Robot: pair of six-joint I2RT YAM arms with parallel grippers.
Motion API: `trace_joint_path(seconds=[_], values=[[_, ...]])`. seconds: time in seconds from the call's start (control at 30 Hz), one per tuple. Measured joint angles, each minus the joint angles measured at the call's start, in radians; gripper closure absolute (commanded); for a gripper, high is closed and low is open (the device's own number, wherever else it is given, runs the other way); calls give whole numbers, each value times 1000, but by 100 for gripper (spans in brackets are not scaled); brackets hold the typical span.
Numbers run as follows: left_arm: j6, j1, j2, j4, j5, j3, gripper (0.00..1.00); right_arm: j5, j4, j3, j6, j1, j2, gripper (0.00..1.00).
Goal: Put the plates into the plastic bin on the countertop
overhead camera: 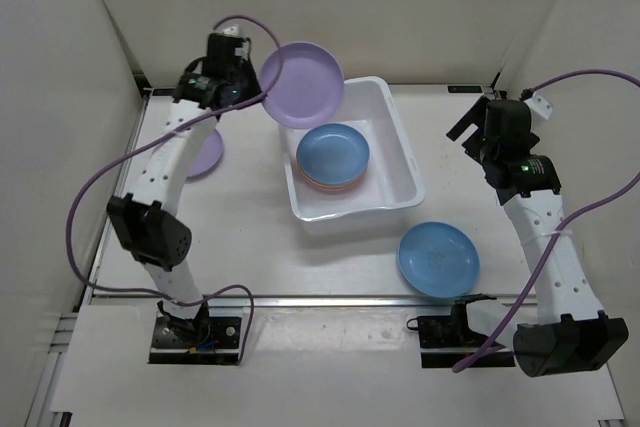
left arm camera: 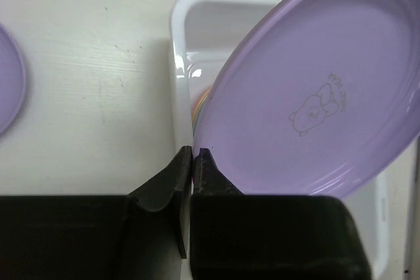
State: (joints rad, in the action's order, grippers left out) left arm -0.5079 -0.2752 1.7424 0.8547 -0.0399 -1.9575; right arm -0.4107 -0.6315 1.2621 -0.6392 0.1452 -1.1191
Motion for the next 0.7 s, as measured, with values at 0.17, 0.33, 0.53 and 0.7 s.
trace_joint_path(seconds=[0.17,0.33,0.53,0.7], values=[[3,-116,144,7,-77,-7,90,-34,-29,-31,5,-21,21,1],[3,-185,249,22,-102,-8,90,-23,-77,-95,-10,-113,41,1],[1,-233,376,90,-158,-109,90,33,-123,-186,-43,-203,49,1],[-4,-236,428,122,-175,-136,40,49,-158,-203,-68,-261,62,1]])
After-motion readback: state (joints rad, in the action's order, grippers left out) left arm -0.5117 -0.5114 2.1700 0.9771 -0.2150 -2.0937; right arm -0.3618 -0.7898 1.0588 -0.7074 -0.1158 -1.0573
